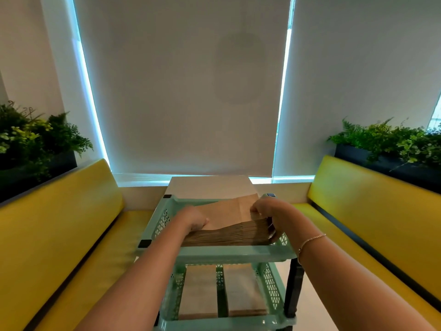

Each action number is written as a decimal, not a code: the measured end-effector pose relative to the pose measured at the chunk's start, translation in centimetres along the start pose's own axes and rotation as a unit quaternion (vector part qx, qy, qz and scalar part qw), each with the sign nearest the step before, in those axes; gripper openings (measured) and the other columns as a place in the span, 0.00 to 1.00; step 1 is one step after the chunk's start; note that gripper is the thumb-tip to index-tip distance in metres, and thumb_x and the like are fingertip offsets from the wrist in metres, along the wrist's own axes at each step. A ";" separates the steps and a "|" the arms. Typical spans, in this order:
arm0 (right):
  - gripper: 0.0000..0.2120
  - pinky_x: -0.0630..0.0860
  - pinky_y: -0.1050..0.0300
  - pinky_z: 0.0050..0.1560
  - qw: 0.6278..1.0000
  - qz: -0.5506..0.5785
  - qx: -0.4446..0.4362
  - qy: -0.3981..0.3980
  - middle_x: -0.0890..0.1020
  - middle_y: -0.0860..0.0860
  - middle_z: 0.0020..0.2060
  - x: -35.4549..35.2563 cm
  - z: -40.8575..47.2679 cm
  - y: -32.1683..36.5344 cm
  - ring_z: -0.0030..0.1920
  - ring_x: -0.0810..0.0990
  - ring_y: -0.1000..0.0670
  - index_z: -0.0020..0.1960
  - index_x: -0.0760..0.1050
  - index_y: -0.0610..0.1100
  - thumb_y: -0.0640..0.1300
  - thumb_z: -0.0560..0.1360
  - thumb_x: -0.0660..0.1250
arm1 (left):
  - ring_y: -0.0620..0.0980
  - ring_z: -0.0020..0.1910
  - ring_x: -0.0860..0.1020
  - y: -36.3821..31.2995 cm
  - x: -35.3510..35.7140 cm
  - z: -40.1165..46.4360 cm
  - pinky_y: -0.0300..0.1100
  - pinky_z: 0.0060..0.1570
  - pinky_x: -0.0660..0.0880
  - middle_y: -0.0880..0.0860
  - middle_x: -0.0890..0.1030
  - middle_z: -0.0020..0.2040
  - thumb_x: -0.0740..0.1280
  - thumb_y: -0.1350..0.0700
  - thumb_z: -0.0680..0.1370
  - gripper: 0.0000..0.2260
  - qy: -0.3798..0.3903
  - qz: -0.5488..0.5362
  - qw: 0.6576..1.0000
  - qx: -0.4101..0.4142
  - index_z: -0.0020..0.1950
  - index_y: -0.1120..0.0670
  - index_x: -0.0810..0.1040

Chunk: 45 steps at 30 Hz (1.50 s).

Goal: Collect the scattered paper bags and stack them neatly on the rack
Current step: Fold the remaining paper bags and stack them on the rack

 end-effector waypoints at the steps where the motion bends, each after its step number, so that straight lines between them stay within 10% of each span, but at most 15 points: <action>1: 0.09 0.75 0.40 0.54 1.000 0.025 0.009 0.008 0.77 0.39 0.52 0.1 0.0 -0.2 0.52 0.78 0.39 0.48 0.66 0.38 0.45 0.78 0.57 | 0.55 0.62 0.73 0.1 0.5 0.8 0.45 0.62 0.68 0.59 0.75 0.63 0.59 0.52 0.81 0.17 0.012 0.008 1.000 0.011 0.64 0.62 0.73; 8: 0.14 0.73 0.53 0.36 0.993 0.111 -0.001 0.038 0.72 0.44 0.40 0.3 0.4 -0.3 0.38 0.74 0.46 0.52 0.64 0.41 0.52 0.77 0.60 | 0.57 0.65 0.72 0.0 1.9 2.1 0.46 0.62 0.68 0.60 0.73 0.66 0.56 0.55 0.82 0.16 0.007 0.092 0.995 0.045 0.66 0.61 0.72; 20: 0.28 0.76 0.51 0.54 0.993 0.098 0.017 0.068 0.79 0.44 0.44 1.0 2.3 -0.4 0.47 0.80 0.44 0.52 0.69 0.41 0.63 0.66 0.71 | 0.58 0.63 0.72 0.6 2.3 3.5 0.48 0.62 0.68 0.60 0.74 0.64 0.58 0.53 0.82 0.17 -0.003 0.083 0.996 0.024 0.65 0.62 0.72; 36: 0.20 0.71 0.56 0.32 0.986 0.143 -0.018 0.083 0.77 0.45 0.33 1.3 1.1 0.2 0.32 0.76 0.48 0.44 0.69 0.41 0.57 0.71 0.69 | 0.58 0.62 0.73 1.0 2.5 3.5 0.49 0.63 0.70 0.60 0.74 0.64 0.61 0.55 0.80 0.16 -0.006 0.068 0.998 -0.001 0.65 0.61 0.72; 45: 0.21 0.76 0.53 0.38 0.983 0.155 -0.024 0.091 0.78 0.44 0.36 1.4 1.5 0.3 0.35 0.78 0.45 0.49 0.70 0.40 0.55 0.68 0.72 | 0.57 0.61 0.74 1.0 2.2 3.2 0.48 0.61 0.71 0.60 0.75 0.62 0.60 0.53 0.80 0.16 -0.021 0.017 1.000 -0.005 0.64 0.61 0.73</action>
Point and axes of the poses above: each hand's wrist, its own z-axis towards the middle knuckle, its own x-axis out of the palm, y = z × x, the point moved 5 cm from there along z, towards the middle knuckle
